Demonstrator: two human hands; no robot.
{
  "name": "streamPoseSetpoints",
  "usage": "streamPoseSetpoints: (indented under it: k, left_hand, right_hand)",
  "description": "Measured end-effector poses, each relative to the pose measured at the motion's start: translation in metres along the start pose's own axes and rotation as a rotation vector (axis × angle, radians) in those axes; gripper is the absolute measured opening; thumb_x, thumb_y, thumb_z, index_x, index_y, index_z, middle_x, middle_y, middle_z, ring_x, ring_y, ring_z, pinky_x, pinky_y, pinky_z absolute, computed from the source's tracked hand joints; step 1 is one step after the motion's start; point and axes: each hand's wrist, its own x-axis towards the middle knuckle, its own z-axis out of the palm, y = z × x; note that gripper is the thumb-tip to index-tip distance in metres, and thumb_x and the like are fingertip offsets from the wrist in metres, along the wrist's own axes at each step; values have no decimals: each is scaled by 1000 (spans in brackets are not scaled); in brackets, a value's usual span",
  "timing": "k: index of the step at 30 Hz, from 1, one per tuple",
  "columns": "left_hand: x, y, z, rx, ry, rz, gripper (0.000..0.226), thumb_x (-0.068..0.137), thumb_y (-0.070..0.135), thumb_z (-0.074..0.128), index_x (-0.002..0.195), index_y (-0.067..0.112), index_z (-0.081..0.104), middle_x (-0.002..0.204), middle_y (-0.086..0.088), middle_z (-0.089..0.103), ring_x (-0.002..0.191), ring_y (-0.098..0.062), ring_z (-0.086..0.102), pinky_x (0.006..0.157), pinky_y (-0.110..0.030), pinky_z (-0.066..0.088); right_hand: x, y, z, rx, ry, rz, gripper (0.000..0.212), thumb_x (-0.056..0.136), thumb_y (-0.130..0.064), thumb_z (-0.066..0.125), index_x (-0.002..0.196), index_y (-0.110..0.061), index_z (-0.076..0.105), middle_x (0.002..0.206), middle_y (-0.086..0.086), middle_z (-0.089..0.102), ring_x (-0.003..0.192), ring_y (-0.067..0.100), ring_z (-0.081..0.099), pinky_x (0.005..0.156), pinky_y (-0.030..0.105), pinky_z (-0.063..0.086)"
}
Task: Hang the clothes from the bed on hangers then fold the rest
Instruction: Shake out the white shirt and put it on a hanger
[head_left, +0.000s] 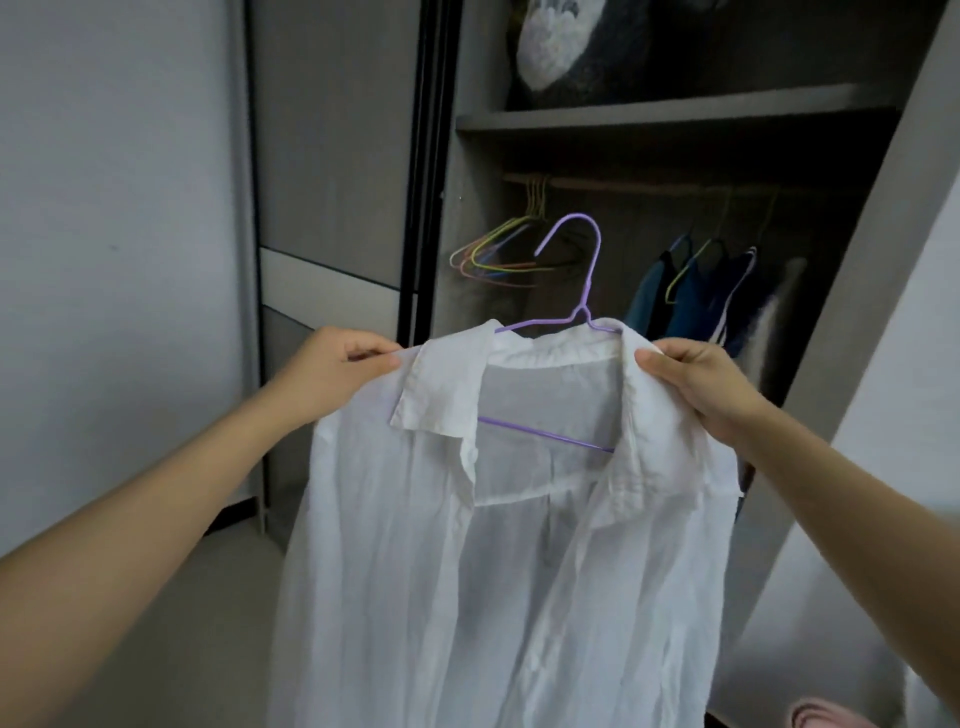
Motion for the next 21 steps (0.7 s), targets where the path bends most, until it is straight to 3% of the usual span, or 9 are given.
streamPoseSetpoints:
  k: [3,5,8,11,16,18,21]
  left_hand:
    - [20,-43,-8,21,-43,-27,22,89,2,59,87,20,71,81,-1,71,77,-8,58,75,-25,45]
    - [33,-65,-4,30,-58,-46,24,89,2,60,81,21,71,85,-11,71,77,-14,56,76,-29,43]
    - [60,-91,9,15,-59,-51,23,89,5,60,76,22,71,79,-6,71,70,-11,55,70,-29,42]
    - [97,-107,29,14,-21,-28,16,89,8,61,78,11,72,69,-4,67,62,-9,50,63,-27,38]
    - [175,-117,54,108,21,30,16,90,18,61,86,8,73,82,-9,71,80,-23,63,77,-39,48]
    - [211,-118,65,140,30,72,16,91,20,60,95,10,72,90,-7,71,91,-26,65,82,-39,47]
    - [257,-120,75,198,8,136,39,93,26,57,130,16,54,112,-7,63,111,-28,56,90,-35,44]
  right_hand:
    - [17,12,28,-26,40,29,20,89,-15,61,70,-11,65,58,-3,63,50,8,57,50,19,49]
    - [24,18,36,-63,48,59,20,88,-16,61,69,-12,66,59,-2,64,52,9,58,50,20,49]
    - [42,24,38,-122,81,101,18,89,-17,62,73,-10,68,68,4,64,60,16,58,59,28,49]
    - [72,20,31,-162,139,96,16,89,-17,62,77,-8,68,74,10,63,64,20,57,64,31,47]
    - [125,22,14,-217,261,26,20,87,-18,64,68,-11,66,56,-2,60,47,10,55,44,18,44]
    - [150,25,7,-227,326,16,22,86,-21,66,66,-13,66,52,-4,59,42,6,54,40,16,43]
    - [183,29,-2,-248,423,47,22,86,-25,66,67,-14,67,62,3,61,52,14,57,47,21,47]
